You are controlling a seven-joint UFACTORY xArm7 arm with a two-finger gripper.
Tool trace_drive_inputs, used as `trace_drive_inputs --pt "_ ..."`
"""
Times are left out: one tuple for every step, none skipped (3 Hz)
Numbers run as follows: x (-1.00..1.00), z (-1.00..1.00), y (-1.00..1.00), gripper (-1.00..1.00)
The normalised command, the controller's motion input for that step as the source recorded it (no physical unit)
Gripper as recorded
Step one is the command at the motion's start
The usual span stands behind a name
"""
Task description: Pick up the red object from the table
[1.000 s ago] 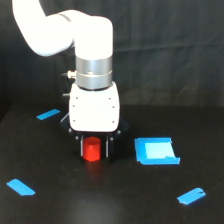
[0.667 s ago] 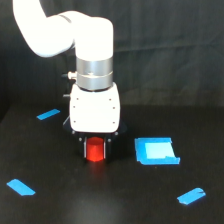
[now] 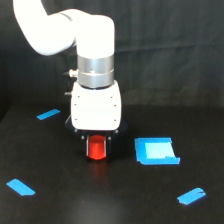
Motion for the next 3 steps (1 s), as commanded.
trace_drive_inputs --pt "-0.14 1.0 0.12 -0.93" --pt "-0.05 0.94 0.07 -1.0" --pt "0.0 0.95 0.04 -1.0"
